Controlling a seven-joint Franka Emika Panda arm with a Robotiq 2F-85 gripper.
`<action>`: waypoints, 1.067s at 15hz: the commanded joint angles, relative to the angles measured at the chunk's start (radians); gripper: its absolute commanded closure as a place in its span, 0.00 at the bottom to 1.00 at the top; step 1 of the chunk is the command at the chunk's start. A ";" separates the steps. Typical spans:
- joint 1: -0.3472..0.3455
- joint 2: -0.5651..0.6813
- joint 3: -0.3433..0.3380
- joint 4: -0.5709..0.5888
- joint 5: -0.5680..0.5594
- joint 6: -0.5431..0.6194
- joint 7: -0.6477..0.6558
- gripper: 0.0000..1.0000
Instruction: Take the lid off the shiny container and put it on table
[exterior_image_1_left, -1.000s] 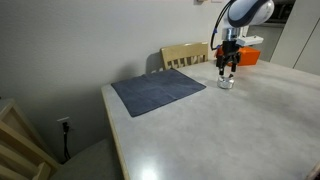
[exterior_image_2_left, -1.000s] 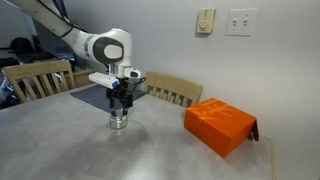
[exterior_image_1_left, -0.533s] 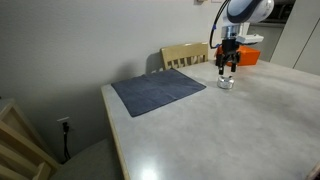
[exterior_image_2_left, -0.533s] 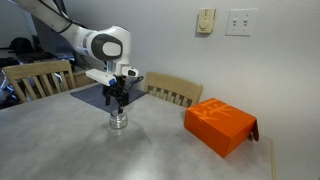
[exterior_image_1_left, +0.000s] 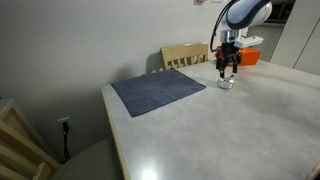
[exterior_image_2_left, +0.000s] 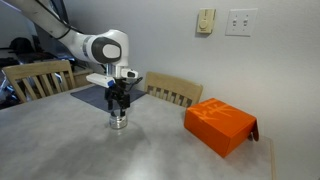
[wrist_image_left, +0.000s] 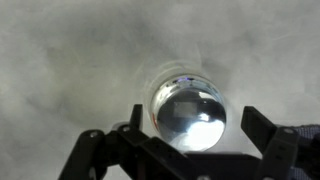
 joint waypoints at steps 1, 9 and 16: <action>-0.008 0.022 0.013 0.003 0.008 0.014 -0.025 0.00; -0.001 0.007 0.005 -0.016 -0.004 0.052 -0.013 0.00; 0.013 0.003 -0.007 -0.035 -0.028 0.102 0.002 0.15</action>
